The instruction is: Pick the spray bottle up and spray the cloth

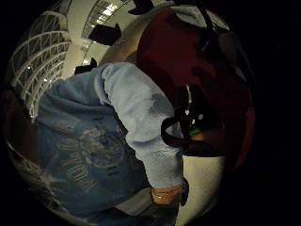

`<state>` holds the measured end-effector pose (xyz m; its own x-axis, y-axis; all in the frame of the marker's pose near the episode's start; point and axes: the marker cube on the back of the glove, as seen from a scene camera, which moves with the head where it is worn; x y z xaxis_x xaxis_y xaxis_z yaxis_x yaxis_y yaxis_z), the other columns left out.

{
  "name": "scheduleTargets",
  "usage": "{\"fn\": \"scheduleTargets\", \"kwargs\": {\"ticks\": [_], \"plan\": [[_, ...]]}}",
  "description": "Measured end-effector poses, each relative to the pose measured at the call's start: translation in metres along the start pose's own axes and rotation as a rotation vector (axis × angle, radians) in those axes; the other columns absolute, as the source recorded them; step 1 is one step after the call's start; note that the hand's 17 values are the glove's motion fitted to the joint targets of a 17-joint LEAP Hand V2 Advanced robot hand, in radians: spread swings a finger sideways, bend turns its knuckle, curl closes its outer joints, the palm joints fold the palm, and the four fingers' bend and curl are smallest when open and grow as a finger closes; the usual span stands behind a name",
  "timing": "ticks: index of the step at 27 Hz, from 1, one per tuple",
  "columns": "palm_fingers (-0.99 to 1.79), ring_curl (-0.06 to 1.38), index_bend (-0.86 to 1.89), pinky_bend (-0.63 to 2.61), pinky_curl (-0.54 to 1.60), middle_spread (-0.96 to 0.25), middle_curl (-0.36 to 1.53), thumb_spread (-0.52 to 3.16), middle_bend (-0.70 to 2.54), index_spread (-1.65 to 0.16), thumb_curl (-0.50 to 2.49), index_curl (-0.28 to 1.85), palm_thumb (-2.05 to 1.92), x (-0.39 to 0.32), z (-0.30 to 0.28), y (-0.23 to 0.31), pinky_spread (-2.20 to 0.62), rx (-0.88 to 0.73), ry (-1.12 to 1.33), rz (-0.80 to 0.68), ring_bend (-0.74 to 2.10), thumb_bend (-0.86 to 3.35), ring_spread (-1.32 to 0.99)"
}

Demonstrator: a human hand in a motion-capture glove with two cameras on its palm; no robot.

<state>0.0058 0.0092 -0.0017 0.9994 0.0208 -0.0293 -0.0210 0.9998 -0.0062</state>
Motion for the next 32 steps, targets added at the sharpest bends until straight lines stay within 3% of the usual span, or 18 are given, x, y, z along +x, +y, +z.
{"fn": "scheduleTargets", "kwargs": {"ticks": [32], "plan": [[0.73, 0.23, 0.24, 0.16, 0.26, -0.02, 0.37, 1.11, 0.22, -0.33, 0.46, 0.43, 0.81, -0.0035, -0.0019, -0.0005, 0.21, -0.01, 0.014, 0.003, 0.17, 0.09, 0.04]]}}
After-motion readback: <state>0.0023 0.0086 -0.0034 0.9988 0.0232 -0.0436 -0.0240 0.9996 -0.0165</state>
